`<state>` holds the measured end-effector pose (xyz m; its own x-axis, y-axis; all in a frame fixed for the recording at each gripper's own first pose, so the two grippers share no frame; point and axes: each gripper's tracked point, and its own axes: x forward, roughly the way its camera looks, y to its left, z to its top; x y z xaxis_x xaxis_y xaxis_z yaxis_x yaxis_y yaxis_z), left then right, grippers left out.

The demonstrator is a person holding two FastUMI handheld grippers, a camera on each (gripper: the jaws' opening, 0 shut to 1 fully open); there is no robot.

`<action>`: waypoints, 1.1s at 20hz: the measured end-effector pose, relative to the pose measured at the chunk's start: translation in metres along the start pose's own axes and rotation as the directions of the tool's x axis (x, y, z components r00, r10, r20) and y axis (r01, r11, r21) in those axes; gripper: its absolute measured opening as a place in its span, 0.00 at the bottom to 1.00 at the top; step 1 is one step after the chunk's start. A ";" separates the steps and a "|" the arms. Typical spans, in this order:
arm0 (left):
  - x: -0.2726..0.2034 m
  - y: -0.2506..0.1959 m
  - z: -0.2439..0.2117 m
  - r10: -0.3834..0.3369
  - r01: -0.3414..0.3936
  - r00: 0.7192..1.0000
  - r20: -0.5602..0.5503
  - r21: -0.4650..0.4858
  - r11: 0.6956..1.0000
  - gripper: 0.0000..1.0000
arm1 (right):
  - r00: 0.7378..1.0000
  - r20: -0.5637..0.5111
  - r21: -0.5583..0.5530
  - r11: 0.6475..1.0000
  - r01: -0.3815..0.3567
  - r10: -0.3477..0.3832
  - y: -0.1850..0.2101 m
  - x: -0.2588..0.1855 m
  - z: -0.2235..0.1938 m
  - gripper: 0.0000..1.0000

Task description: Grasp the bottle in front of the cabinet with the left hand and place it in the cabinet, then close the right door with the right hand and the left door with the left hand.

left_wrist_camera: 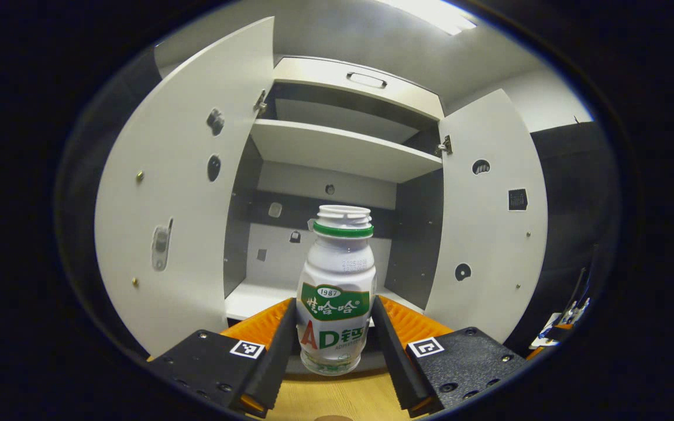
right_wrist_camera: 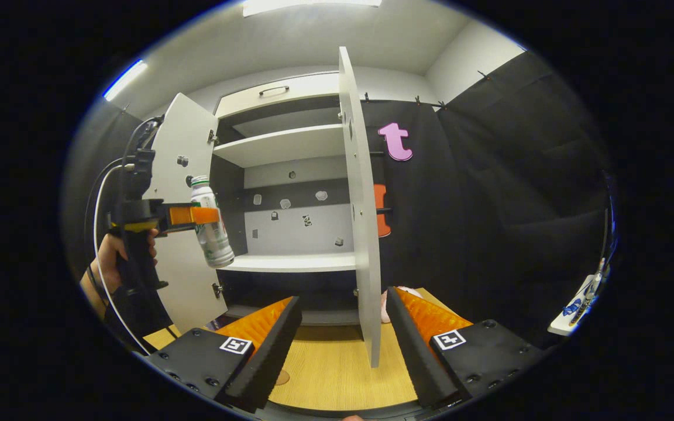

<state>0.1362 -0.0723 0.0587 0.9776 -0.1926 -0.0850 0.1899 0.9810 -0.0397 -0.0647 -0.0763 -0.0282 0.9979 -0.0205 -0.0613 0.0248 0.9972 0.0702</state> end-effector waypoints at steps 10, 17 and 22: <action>0.179 0.008 0.021 -0.060 0.049 0.995 -0.073 -0.143 0.989 0.75 | 0.982 0.024 0.001 0.982 0.186 -0.186 -0.059 -0.023 -0.002 0.96; 0.249 0.007 -0.040 -0.002 -0.004 0.986 -0.165 -0.033 0.999 0.75 | 0.952 0.003 0.016 0.952 0.306 -0.306 -0.097 -0.027 -0.013 0.96; 0.259 -0.002 -0.074 0.014 -0.016 0.977 -0.212 -0.008 1.000 0.76 | 0.937 0.006 0.017 0.937 0.349 -0.350 -0.114 -0.032 -0.015 0.96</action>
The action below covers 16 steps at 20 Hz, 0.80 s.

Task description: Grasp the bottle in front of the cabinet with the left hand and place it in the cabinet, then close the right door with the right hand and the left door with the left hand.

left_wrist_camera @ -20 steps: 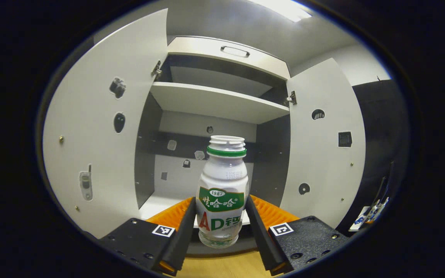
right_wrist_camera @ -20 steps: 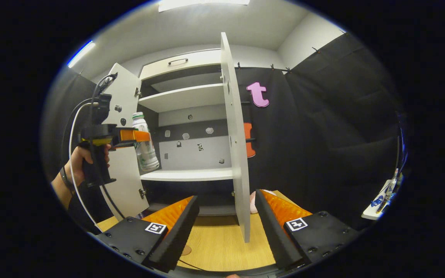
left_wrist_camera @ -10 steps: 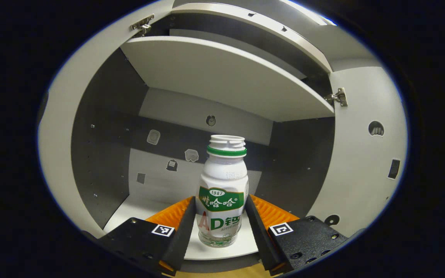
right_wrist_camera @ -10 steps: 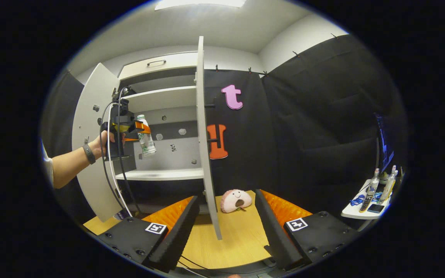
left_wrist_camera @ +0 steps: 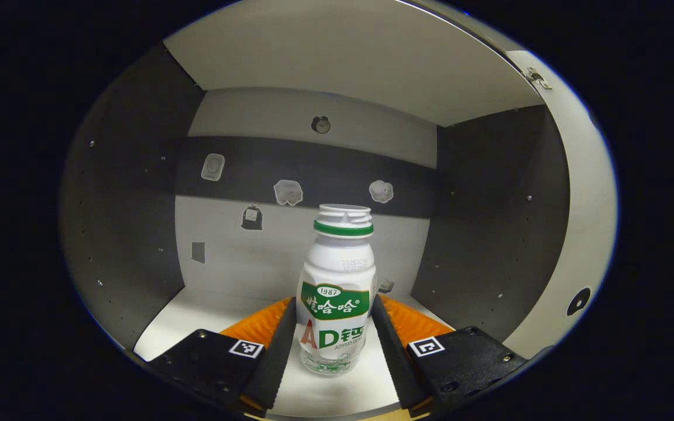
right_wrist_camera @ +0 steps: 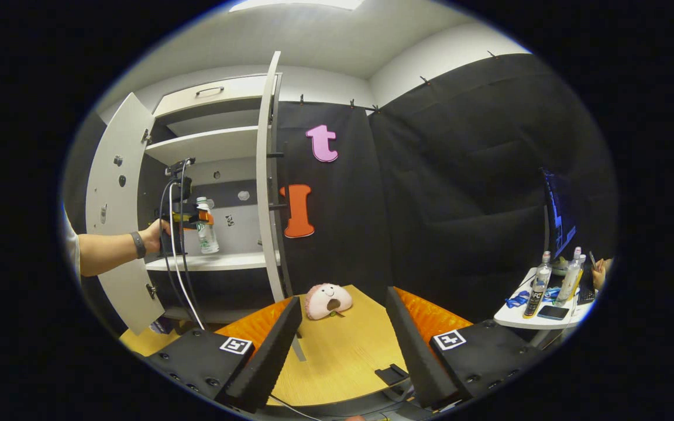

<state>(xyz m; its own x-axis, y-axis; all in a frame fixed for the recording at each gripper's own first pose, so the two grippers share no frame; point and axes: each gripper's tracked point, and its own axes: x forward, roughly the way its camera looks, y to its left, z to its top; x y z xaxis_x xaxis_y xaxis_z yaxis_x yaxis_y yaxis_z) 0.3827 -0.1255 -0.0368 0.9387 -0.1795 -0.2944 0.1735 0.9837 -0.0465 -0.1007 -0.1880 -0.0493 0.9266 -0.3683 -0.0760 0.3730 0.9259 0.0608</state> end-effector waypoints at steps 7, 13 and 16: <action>0.016 -0.003 -0.024 0.012 -0.010 0.999 -0.040 0.035 0.999 0.77 | 0.999 -0.033 0.014 0.999 0.029 -0.028 -0.008 0.005 -0.014 0.96; 0.013 -0.001 -0.028 0.021 -0.020 0.999 -0.049 0.034 0.999 0.81 | 0.999 -0.040 0.011 1.000 0.011 -0.010 -0.002 0.003 -0.014 0.96; 0.010 0.007 -0.026 0.042 -0.041 0.999 -0.035 0.017 0.999 0.95 | 0.999 -0.040 0.010 1.000 0.001 -0.001 -0.001 0.004 -0.015 0.96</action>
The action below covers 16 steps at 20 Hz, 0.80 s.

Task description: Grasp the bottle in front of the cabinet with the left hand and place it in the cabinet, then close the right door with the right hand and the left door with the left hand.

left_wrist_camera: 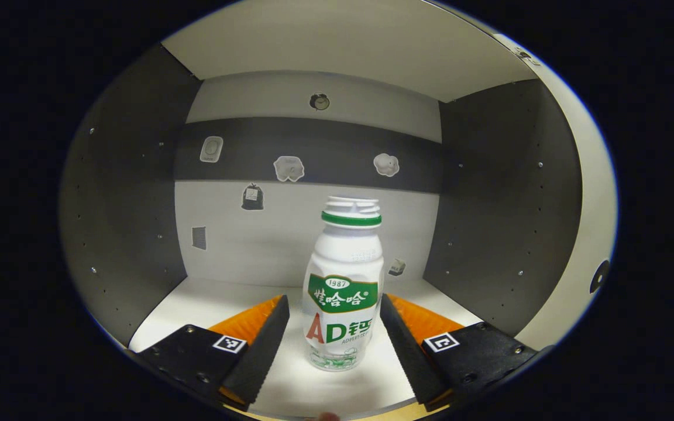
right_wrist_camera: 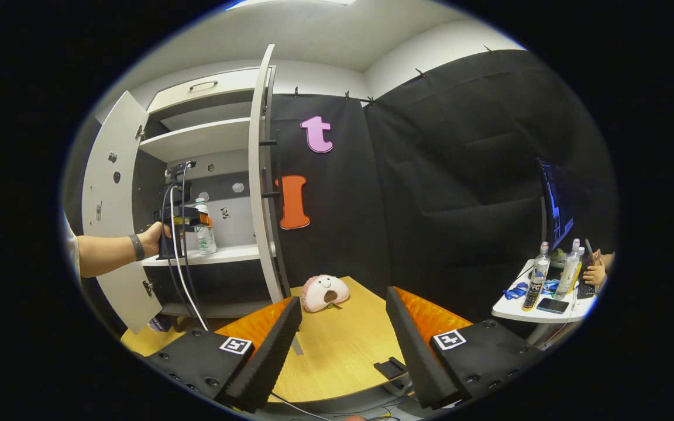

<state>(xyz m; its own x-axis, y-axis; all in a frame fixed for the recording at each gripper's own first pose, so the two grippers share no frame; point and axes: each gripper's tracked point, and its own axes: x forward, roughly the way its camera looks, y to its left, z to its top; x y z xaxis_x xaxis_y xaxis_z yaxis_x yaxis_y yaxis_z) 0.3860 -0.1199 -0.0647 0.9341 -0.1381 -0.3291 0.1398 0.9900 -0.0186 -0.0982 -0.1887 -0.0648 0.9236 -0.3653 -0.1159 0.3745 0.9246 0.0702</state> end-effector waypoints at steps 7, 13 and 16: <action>-0.071 -0.009 0.071 -0.042 0.040 0.977 0.210 0.011 0.999 0.96 | 0.997 0.008 0.013 0.997 -0.073 0.073 0.026 0.007 0.010 0.98; -0.165 -0.021 0.105 -0.124 0.125 0.949 0.289 0.013 0.992 0.95 | 0.984 0.035 -0.044 0.984 -0.171 0.172 0.056 0.013 0.027 0.98; -0.221 -0.026 0.102 -0.186 0.196 0.932 0.311 0.000 0.981 0.95 | 0.975 0.060 -0.034 0.976 -0.214 0.216 0.072 0.016 0.040 0.98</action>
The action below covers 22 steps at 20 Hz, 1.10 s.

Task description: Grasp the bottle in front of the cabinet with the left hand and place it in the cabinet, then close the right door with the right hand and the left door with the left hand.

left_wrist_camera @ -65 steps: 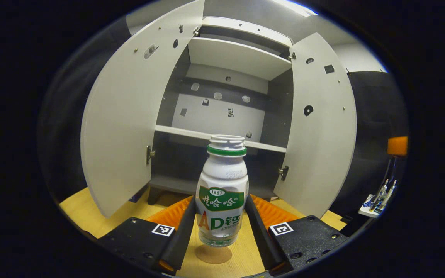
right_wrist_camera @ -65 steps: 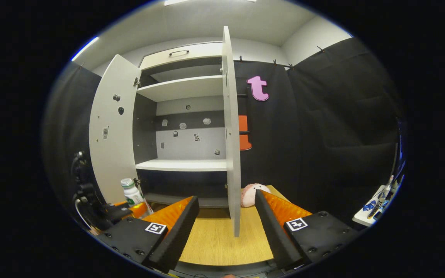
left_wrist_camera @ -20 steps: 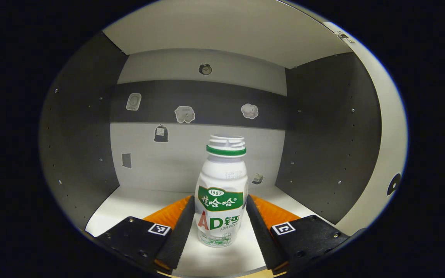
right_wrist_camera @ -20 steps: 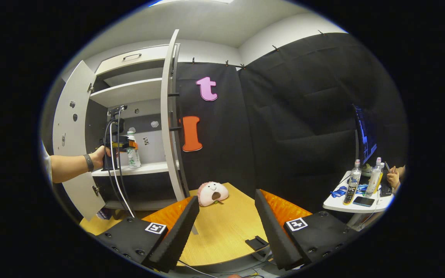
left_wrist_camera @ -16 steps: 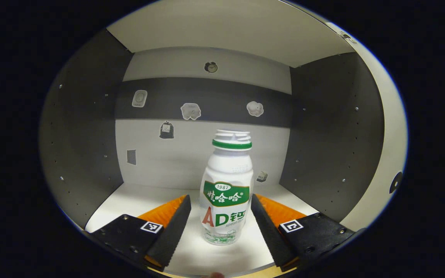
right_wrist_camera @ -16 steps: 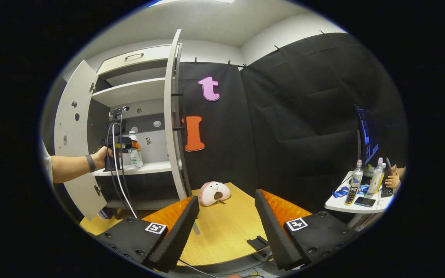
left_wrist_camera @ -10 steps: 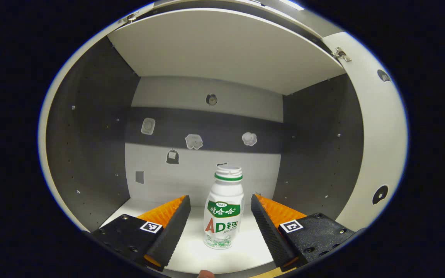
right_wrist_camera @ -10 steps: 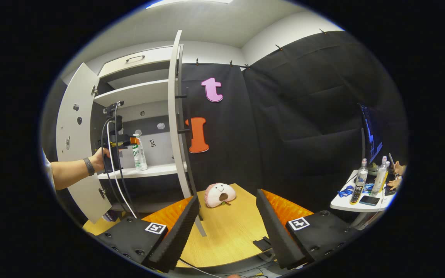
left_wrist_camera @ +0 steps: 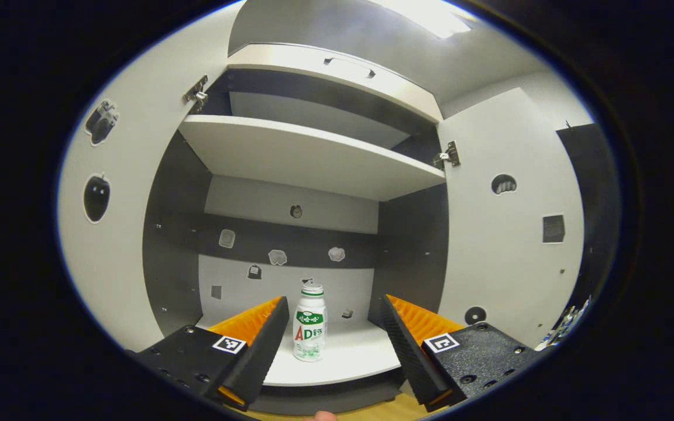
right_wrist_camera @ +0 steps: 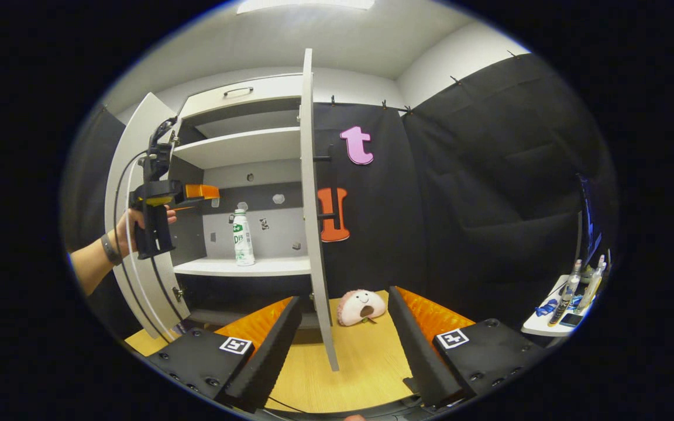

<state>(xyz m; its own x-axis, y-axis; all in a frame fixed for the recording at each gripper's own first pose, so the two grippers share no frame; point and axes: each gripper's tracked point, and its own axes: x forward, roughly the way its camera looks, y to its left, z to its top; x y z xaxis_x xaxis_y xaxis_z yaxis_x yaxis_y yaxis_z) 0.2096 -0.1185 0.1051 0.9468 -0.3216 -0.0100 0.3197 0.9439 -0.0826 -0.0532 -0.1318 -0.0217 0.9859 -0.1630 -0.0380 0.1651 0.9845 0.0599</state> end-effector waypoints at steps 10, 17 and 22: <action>-0.178 0.050 -0.022 0.237 -0.238 0.971 0.026 0.023 0.971 0.95 | 0.985 0.021 -0.055 0.984 -0.170 0.171 0.070 0.016 0.011 0.98; -0.267 0.071 -0.071 0.420 -0.420 0.908 0.018 0.064 0.905 0.96 | 0.970 -0.007 -0.029 0.970 -0.242 0.242 0.111 0.022 -0.004 0.98; -0.292 0.061 -0.096 0.437 -0.434 0.899 -0.015 0.101 0.895 0.96 | 0.968 -0.030 -0.013 0.968 -0.250 0.250 0.121 0.023 -0.017 0.98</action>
<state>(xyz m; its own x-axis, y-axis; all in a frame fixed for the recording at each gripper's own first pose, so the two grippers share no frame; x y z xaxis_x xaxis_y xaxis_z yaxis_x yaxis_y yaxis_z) -0.0507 0.0255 0.0069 0.9907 0.1223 -0.0604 -0.1206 0.9922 0.0310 -0.0111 -0.0157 -0.0321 0.9946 0.0899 -0.0518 -0.0871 0.9947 0.0546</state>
